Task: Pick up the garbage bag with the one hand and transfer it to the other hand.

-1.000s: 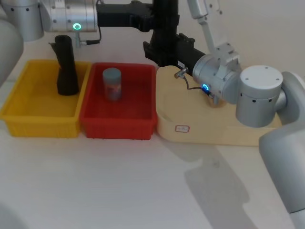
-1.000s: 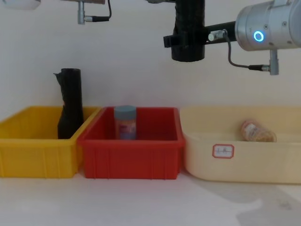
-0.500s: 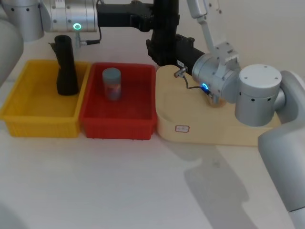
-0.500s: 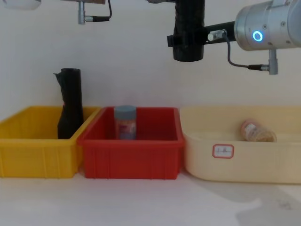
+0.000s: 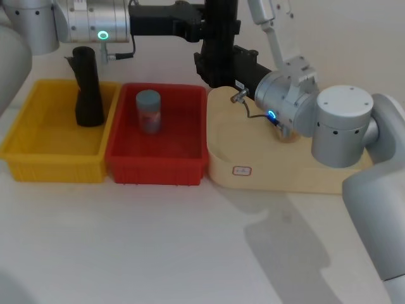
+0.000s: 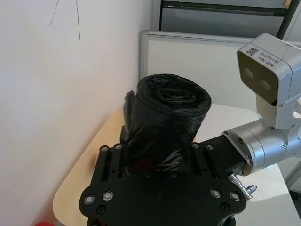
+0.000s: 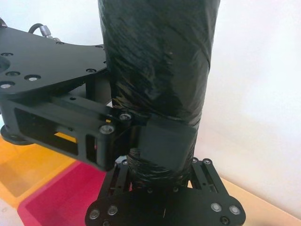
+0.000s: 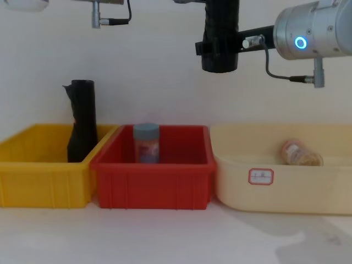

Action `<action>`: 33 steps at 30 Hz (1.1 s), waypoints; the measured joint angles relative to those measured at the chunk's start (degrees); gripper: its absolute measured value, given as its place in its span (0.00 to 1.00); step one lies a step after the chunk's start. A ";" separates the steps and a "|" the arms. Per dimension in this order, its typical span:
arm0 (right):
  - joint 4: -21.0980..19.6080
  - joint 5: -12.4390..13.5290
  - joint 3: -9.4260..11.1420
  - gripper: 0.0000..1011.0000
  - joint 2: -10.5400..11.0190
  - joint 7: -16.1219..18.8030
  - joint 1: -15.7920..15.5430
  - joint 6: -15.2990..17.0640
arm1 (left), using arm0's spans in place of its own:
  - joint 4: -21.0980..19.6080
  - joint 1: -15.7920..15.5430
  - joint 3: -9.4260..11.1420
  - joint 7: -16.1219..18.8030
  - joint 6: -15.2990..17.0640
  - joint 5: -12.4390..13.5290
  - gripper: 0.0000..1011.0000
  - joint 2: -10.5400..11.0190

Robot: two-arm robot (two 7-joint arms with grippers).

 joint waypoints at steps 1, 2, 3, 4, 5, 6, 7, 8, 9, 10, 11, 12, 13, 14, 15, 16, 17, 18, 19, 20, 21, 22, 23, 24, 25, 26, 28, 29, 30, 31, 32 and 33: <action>0.00 0.00 0.00 0.50 0.00 0.00 0.00 0.00 | -0.01 0.00 0.00 -0.01 0.00 -0.01 0.60 -0.01; 0.00 0.00 -0.01 0.50 0.00 -0.02 0.01 0.00 | 0.00 0.00 0.00 -0.01 0.00 -0.01 0.62 -0.01; 0.00 0.00 -0.01 0.50 0.00 -0.02 0.01 0.00 | 0.00 0.00 0.00 -0.02 0.00 -0.01 0.66 -0.01; 0.01 0.00 -0.01 0.50 0.01 -0.07 0.02 0.00 | 0.00 0.00 0.00 -0.02 0.00 -0.01 0.69 -0.01; 0.02 0.00 -0.01 0.50 0.01 -0.25 0.02 0.00 | 0.00 0.00 0.00 -0.02 0.00 -0.01 0.71 -0.01; 0.02 0.00 0.01 0.50 0.01 -0.32 0.02 0.00 | 0.00 0.00 -0.01 -0.02 0.00 -0.01 0.73 -0.01; 0.02 -0.02 0.04 0.50 0.01 -0.48 0.02 0.00 | -0.01 0.00 0.00 -0.01 0.00 -0.01 0.78 -0.01; 0.03 -0.05 0.10 0.50 -0.01 -0.62 0.01 0.01 | 0.00 0.00 -0.01 -0.01 0.00 -0.01 0.80 0.00; 0.02 -0.15 0.21 0.50 -0.07 -0.98 -0.02 0.03 | 0.00 0.00 0.00 -0.01 0.00 -0.01 0.82 0.00; 0.03 -0.22 0.29 0.50 -0.10 -1.17 -0.05 0.04 | 0.00 0.00 -0.01 0.00 0.00 -0.01 0.86 0.01; 0.03 -0.31 0.37 0.50 -0.13 -1.45 -0.08 0.07 | 0.00 0.00 -0.01 0.00 0.00 -0.01 0.88 0.01; 0.02 -0.44 0.57 0.50 -0.22 -1.93 -0.17 0.11 | 0.00 0.00 0.00 0.01 0.00 -0.01 0.91 0.01; 0.01 -0.51 0.72 0.50 -0.29 -2.20 -0.22 0.15 | 0.00 0.00 -0.01 0.01 0.00 -0.01 0.94 0.01; 0.01 -0.58 0.85 0.50 -0.34 -2.48 -0.26 0.20 | 0.00 0.00 -0.01 0.01 0.00 -0.01 0.95 0.02; 0.00 -0.69 1.01 0.50 -0.40 -2.86 -0.30 0.26 | 0.00 0.01 -0.01 0.02 0.00 -0.01 0.98 0.03; -0.03 -0.84 1.33 0.50 -0.50 -3.47 -0.40 0.35 | 0.00 0.00 -0.01 0.02 0.00 -0.01 0.99 0.03; -0.04 -0.92 1.48 0.50 -0.55 -3.79 -0.45 0.40 | 0.00 0.01 -0.01 0.02 0.00 -0.01 0.99 0.03; -0.07 -1.09 1.89 0.50 -0.70 -4.44 -0.57 0.51 | 0.00 0.01 -0.01 0.02 0.00 -0.01 0.99 0.03; -0.09 -1.18 2.09 0.50 -0.76 -4.78 -0.62 0.55 | 0.00 0.00 -0.01 0.03 0.00 -0.01 0.99 0.03; -0.11 -1.28 2.29 0.50 -0.82 -5.24 -0.66 0.61 | 0.01 0.01 -0.01 0.03 0.00 -0.01 0.99 0.03; -0.14 -1.36 2.54 0.50 -0.90 -5.58 -0.74 0.67 | 0.01 0.01 -0.01 0.03 0.00 -0.01 0.99 0.03; -0.16 -1.47 2.74 0.50 -0.97 -5.93 -0.80 0.75 | 0.00 0.01 -0.01 0.04 0.00 0.00 0.99 0.03; -0.19 -1.61 3.16 0.50 -1.11 -6.65 -0.88 0.86 | 0.00 0.01 -0.01 0.04 0.00 0.00 0.99 0.03; -0.20 -1.71 3.41 0.50 -1.18 -7.13 -0.93 0.93 | 0.01 0.01 -0.01 0.04 0.00 0.00 0.99 0.03; -0.20 -1.86 3.98 0.50 -1.34 -7.88 -1.01 1.05 | 0.01 0.01 -0.01 0.05 0.00 0.01 0.99 0.04; -0.20 -1.96 4.21 0.50 -1.41 -8.28 -1.04 1.15 | 0.00 0.01 -0.01 0.05 0.00 0.01 0.99 0.04; -0.20 -2.14 4.70 0.50 -1.56 -9.14 -1.10 1.29 | 0.00 0.01 0.00 0.06 0.00 0.02 0.99 0.04; -0.20 -2.31 5.15 0.50 -1.71 -9.97 -1.16 1.42 | 0.01 0.01 -0.01 0.06 0.00 0.02 0.99 0.04; -0.20 -2.40 5.40 0.50 -1.79 -10.34 -1.17 1.49 | 0.00 0.01 -0.01 0.07 0.00 0.03 0.99 0.04; -0.18 -2.50 5.75 0.50 -1.90 -10.76 -1.19 1.57 | 0.00 0.00 -0.01 0.07 0.00 0.03 0.99 0.04; -0.08 -2.69 6.27 0.50 -2.05 -11.54 -1.22 1.73 | 0.00 0.01 -0.01 0.08 0.00 0.03 0.99 0.04; -0.02 -2.79 6.60 0.50 -2.15 -12.09 -1.23 1.81 | 0.01 0.01 -0.01 0.08 0.00 0.04 0.99 0.03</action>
